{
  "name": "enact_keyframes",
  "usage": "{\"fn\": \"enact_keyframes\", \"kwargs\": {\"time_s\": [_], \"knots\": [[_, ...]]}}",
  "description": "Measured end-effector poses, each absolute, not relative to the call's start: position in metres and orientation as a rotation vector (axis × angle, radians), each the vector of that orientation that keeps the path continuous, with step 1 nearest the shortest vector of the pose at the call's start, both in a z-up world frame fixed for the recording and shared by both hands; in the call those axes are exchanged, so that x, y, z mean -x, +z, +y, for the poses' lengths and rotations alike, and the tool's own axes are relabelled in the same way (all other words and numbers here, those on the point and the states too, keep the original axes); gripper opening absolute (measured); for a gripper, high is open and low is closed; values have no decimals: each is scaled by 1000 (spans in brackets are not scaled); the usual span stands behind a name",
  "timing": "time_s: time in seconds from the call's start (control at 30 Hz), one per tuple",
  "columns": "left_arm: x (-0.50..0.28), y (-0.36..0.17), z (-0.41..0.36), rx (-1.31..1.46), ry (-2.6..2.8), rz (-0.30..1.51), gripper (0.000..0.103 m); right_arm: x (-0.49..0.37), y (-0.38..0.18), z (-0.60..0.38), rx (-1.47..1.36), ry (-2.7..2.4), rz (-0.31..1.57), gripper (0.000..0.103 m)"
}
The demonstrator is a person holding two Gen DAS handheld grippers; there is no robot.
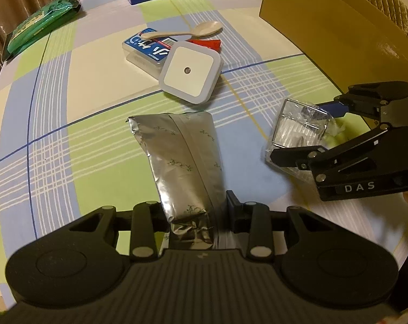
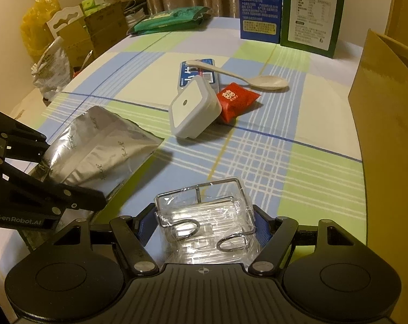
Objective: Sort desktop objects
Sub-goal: 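Lift the foil bag with the left tool while the right tool lifts the clear tray, then carry the foil bag and the clear tray over the cardboard box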
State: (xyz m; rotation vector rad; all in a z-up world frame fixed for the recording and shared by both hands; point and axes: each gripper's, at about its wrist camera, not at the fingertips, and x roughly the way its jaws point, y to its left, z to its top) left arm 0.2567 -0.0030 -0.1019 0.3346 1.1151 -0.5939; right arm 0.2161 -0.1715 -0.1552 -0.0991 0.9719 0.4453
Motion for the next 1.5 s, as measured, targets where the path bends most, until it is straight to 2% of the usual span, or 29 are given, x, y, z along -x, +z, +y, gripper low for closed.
{"fn": "enact_keyframes", "kwargs": {"time_s": [0.4,0.77,1.13,1.5], "knots": [[-255,-98,-2,-312,-600,1101,31,-211,-150,-176,93,411,953,69],[-227,-73,2,-263,-605,1058,31,-167,-127,-183,28,355,907,69],[-190,-37,-6,-192,-593,1019,31,-132,-59,-211,-12,285,782,69],[-165,25,-83,-191,-709,932,31,-114,2,-297,-44,140,682,69]]}}
